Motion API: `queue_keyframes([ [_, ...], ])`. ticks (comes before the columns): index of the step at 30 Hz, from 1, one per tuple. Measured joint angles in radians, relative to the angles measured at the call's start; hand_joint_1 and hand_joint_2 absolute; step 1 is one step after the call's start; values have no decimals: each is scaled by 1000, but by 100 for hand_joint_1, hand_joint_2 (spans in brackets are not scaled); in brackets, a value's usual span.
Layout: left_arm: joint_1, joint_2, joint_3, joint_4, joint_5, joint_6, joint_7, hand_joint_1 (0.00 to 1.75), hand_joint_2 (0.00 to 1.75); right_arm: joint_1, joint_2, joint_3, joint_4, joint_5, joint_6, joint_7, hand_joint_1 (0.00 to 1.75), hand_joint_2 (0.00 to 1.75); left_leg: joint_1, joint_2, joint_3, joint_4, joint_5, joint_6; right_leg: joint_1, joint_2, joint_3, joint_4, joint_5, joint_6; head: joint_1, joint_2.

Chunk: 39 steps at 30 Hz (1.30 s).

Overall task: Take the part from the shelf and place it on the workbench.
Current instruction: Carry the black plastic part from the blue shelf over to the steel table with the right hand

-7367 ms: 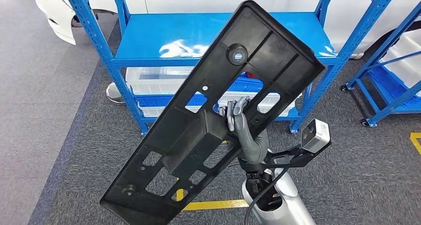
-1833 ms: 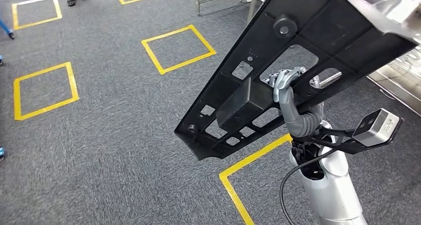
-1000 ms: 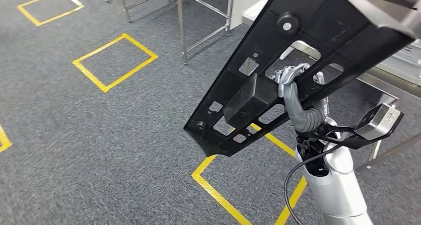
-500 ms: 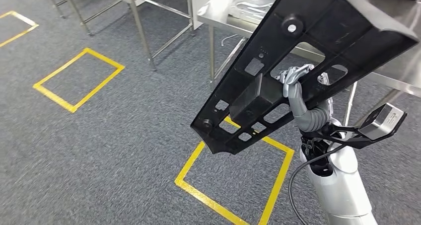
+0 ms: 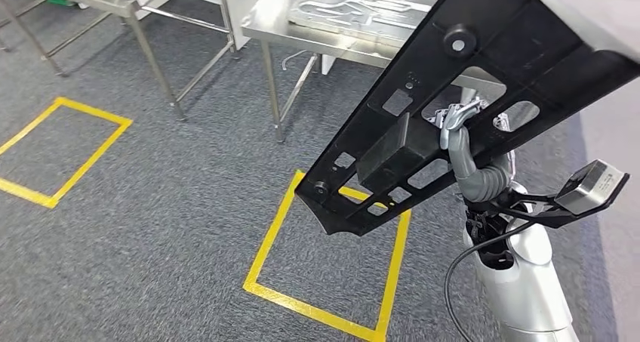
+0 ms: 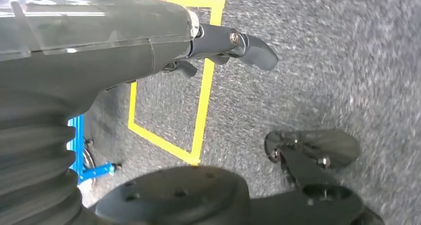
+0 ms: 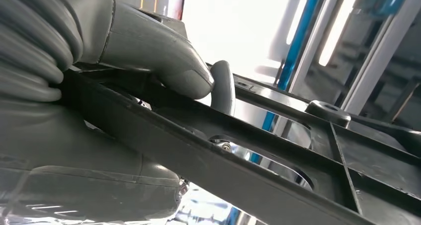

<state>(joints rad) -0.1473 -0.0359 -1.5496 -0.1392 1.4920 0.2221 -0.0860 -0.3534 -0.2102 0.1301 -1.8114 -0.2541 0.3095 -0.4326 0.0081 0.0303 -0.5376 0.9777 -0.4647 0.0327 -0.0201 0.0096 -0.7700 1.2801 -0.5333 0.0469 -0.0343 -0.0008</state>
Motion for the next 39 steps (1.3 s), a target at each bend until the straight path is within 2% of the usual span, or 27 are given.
queue_keyframes([
  [1, 0, -1, 0, 0, 0, 0, 0, 0, 175, 1, -1, -1, 1, 0, 0, 0, 175, 175, 1, 14, 2, 1, -4, -2, -4, -4, 2, -5, 15, 5, 0, 0],
  [2, 1, -2, 0, 0, 0, -1, 0, 0, 175, 1, -1, -2, 2, 0, 0, 0, 175, 175, 2, 28, 4, 4, -8, -6, -7, -14, 25, -52, 45, 9, 0, 0],
  [3, 1, -4, 0, 0, 0, -1, 0, 0, 175, 1, -3, -3, 2, 0, 0, 0, 175, 175, 2, 41, 8, 8, -15, -11, -9, -36, 63, -124, 79, 12, 0, 0],
  [5, 1, -5, 0, 0, 1, 0, 1, 0, 175, -1, -5, -6, 3, 0, 0, 0, 175, 175, -2, 61, 14, 17, -30, -24, -5, -79, 122, -235, 116, 4, 0, 0],
  [6, 1, -5, 0, 0, 1, 0, 1, 0, 175, -1, -6, -7, 4, 0, 0, 0, 175, 175, -6, 69, 17, 20, -36, -30, -1, -88, 133, -256, 117, -4, 0, 0],
  [9, -1, -5, 0, 0, 2, 1, 1, 0, 175, 0, -10, -11, 4, -1, 1, -1, 175, 175, -5, 91, 29, 21, -50, -46, 1, -54, 132, -257, 111, -28, 0, 0],
  [11, -3, -6, 0, 0, 3, 1, 1, 0, 175, -3, -13, -11, 4, -2, 4, -2, 175, 175, 1, 54, 17, 62, -82, -55, -2, -30, 136, -260, 111, -41, 0, 0],
  [13, 0, -6, 0, 0, 4, 1, 0, 0, 175, -5, -14, -11, 5, -5, 8, -4, 175, 175, 5, -1, -40, 183, -141, -58, -2, -7, 139, -261, 110, -50, 0, 0],
  [14, 1, -6, 0, 0, 5, 2, -2, 0, 175, -4, -14, -11, 5, -6, 10, -4, 175, 175, 5, -13, -78, 253, -166, -57, 0, 7, 139, -260, 109, -52, 0, 0],
  [15, 2, -6, 0, 0, 6, 1, -4, 0, 175, -3, -14, -11, 6, -7, 11, -4, 175, 175, 4, -19, -107, 303, -176, -56, 2, 22, 139, -259, 109, -53, 0, 0],
  [16, 2, -6, 1, 0, 7, 1, -6, 0, 175, -3, -14, -10, 7, -8, 12, -4, 175, 175, 4, -21, -120, 316, -165, -54, 3, 38, 139, -258, 109, -53, 0, 0],
  [17, 0, -6, 1, 0, 7, 1, -7, 0, 175, -2, -14, -10, 7, -10, 12, -5, 175, 175, 4, -24, -114, 290, -135, -50, 4, 53, 140, -257, 109, -53, 0, 0],
  [18, 0, -6, 0, 0, 7, 1, -8, 0, 175, -2, -14, -10, 7, -11, 12, -5, 175, 175, 4, -34, -91, 229, -92, -45, 5, 68, 142, -257, 109, -53, 0, 0],
  [20, 2, -5, 0, 0, 7, 1, -8, 0, 175, -2, -14, -10, 8, -14, 12, -7, 175, 175, 6, -83, -41, 100, -33, -35, 4, 97, 140, -255, 111, -47, 0, 0],
  [22, 5, -4, 0, 0, 7, 0, -10, 0, 175, 1, -16, -10, 8, -13, 6, -9, 175, 175, 5, -113, -22, 48, -24, -29, 0, 120, 132, -257, 117, -33, 0, 0],
  [24, 4, -6, 0, 0, 7, -4, -13, 0, 175, 5, -19, -13, 7, -5, -9, -12, 175, 175, 3, -95, -17, 38, -18, -20, -3, 136, 128, -264, 124, -18, 0, 0],
  [25, 2, -7, 0, 0, 8, -6, -16, 0, 175, 6, -22, -15, 7, 3, -17, -12, 175, 175, 5, -85, -14, 31, -13, -13, -2, 120, 125, -262, 122, -12, 0, 0],
  [26, 1, -8, 0, 0, 9, -8, -19, 0, 175, 6, -25, -17, 6, 13, -26, -12, 175, 175, 6, -76, -12, 24, -7, -7, 1, 91, 116, -243, 108, -8, 0, 0],
  [28, 3, -8, 0, 0, 11, -10, -25, 0, 175, 4, -31, -19, 6, 35, -39, -5, 175, 175, 6, -58, -10, 16, -2, 1, 3, 22, 70, -141, 48, 0, 0, 0],
  [30, 8, -8, 0, 0, 13, -12, -29, 0, 175, 3, -36, -19, 11, 60, -48, 10, 175, 175, 4, -41, -12, 17, -3, 3, -1, -1, 12, -13, -5, 8, 0, 0],
  [31, 10, -8, 0, 0, 13, -12, -30, 0, 175, 1, -40, -19, 15, 73, -53, 18, 175, 175, 3, -35, -12, 17, -4, 3, -3, -3, 2, 14, -7, 11, 0, 0],
  [32, 10, -8, 0, 0, 13, -13, -31, 0, 175, -3, -46, -19, 20, 87, -57, 27, 175, 175, 3, -30, -12, 18, -6, 2, -6, -5, 14, -2, 10, 13, 0, 0],
  [34, 9, -8, 0, 0, 13, -14, -35, 0, 175, -22, -63, -18, 32, 114, -66, 42, 175, 175, 3, -23, -8, 20, -13, -4, -9, -14, 90, -135, 67, 14, 0, 0],
  [35, 8, -8, 0, 0, 13, -15, -37, 0, 175, -35, -72, -17, 38, 124, -69, 48, 175, 175, 1, -20, -7, 21, -18, -9, -8, -19, 128, -203, 85, 11, 0, 0],
  [36, 7, -8, 0, 0, 14, -15, -38, 0, 175, -46, -81, -17, 44, 132, -72, 53, 175, 175, -1, -19, -6, 23, -24, -15, -6, -22, 154, -248, 91, 4, 0, 0],
  [37, 7, -8, 0, 0, 14, -16, -38, 0, 175, -57, -90, -16, 51, 138, -75, 57, 175, 175, -3, -18, -4, 23, -28, -21, -3, -24, 165, -267, 86, -5, 0, 0],
  [39, 5, -8, 0, 0, 15, -18, -39, 0, 175, -73, -112, -16, 67, 151, -76, 65, 175, 175, -4, -15, 3, 21, -38, -33, 1, -18, 169, -268, 78, -23, 0, 0],
])
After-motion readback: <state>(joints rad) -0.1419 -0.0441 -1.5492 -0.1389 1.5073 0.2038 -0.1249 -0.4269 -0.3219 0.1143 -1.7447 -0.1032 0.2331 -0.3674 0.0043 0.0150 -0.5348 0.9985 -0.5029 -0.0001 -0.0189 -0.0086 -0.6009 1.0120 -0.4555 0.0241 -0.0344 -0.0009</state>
